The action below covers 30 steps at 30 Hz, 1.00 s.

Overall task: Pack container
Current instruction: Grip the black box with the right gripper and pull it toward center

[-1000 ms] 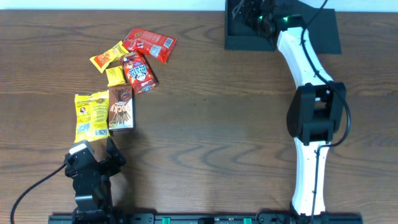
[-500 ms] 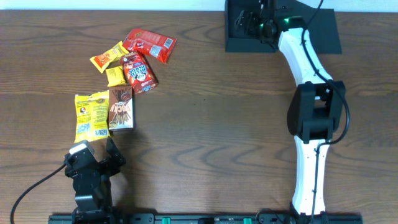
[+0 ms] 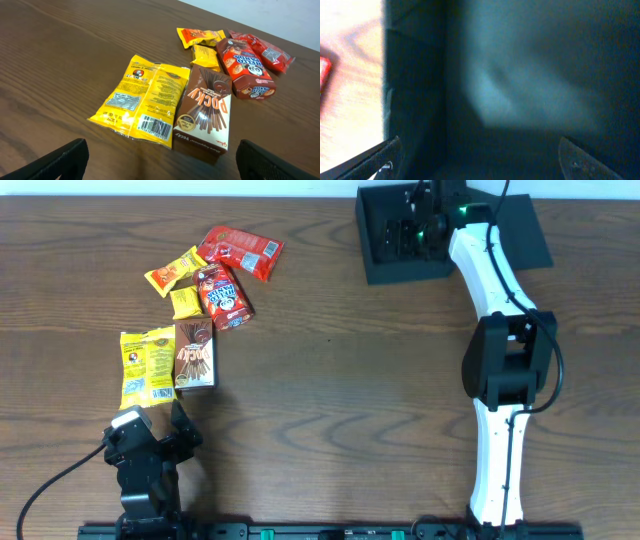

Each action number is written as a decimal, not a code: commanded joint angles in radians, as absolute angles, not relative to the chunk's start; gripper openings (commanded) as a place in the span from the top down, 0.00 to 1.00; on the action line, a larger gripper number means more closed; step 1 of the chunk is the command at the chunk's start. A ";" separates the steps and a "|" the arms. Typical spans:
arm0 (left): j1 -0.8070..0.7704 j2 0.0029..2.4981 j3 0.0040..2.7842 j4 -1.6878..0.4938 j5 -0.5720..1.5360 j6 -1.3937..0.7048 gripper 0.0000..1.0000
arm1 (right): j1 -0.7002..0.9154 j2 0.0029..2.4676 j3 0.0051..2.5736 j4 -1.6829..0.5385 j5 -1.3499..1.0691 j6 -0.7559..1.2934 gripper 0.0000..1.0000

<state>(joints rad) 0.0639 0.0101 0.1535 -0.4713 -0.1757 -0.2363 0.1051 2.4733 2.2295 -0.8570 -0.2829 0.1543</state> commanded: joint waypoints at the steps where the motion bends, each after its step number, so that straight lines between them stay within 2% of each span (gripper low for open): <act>1: 0.068 0.004 0.134 -0.474 -0.186 -0.244 0.05 | 0.106 2.486 2.219 -0.912 -0.295 0.078 0.01; 10: 0.068 0.004 0.134 -0.474 -0.186 -0.243 0.05 | 0.123 2.484 2.225 -1.087 -0.250 -0.042 0.01; 22: 0.068 0.004 0.134 -0.474 -0.186 -0.243 0.05 | 0.300 2.463 2.226 -1.283 0.144 -0.268 0.01; 30: 0.068 0.004 0.134 -0.474 -0.186 -0.243 0.05 | 0.367 2.431 2.226 -1.350 0.150 -0.305 0.01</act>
<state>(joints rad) 0.0639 0.0101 0.1535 -0.4713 -0.1761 -0.2363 0.3531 2.4729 2.2288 -1.3354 0.1177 -0.2516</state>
